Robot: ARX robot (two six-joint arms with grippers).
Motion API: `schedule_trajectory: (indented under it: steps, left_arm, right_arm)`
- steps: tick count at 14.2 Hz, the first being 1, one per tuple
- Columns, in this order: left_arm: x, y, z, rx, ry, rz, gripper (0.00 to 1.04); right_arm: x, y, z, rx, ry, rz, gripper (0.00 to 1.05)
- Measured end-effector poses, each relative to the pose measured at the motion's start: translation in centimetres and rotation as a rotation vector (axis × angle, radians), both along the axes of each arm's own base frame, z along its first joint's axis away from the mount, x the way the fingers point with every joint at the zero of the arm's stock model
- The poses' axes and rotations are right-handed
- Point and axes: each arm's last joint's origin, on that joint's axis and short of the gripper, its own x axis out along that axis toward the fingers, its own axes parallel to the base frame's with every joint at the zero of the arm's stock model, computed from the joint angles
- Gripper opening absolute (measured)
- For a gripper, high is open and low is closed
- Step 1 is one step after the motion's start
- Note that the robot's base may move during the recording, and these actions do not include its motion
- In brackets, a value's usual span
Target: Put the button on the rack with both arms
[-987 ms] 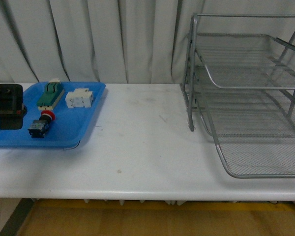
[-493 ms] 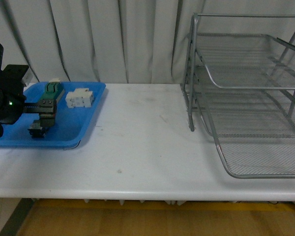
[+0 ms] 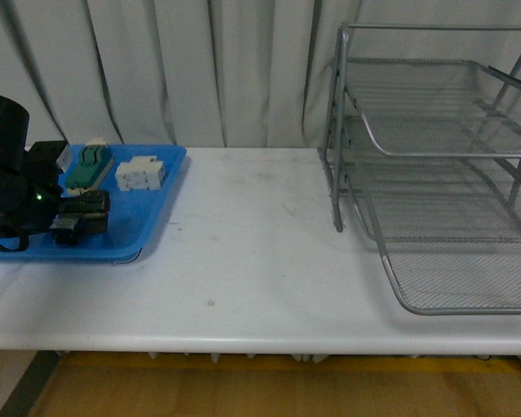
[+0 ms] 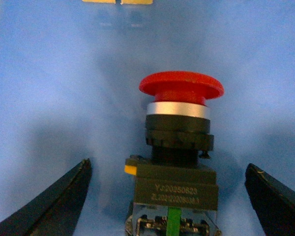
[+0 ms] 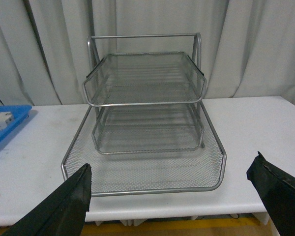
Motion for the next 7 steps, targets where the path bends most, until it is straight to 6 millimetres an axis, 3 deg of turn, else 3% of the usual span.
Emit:
schedule_trajectory:
  steps: [4, 6, 7]
  left_arm:
    - [-0.2, -0.5, -0.3, -0.015, -0.041, -0.017, 0.41]
    - [-2.0, -1.5, 0.7, -0.022, -0.075, -0.024, 0.37]
    - [-4.1, -2.7, 3.0, -0.016, -0.141, -0.046, 0.37]
  right_arm:
    - [0.0, 0.0, 0.0, 0.000, 0.000, 0.000, 0.98]
    - [0.0, 0.0, 0.0, 0.000, 0.000, 0.000, 0.98]
    - [0.0, 0.0, 0.0, 0.000, 0.000, 0.000, 0.98]
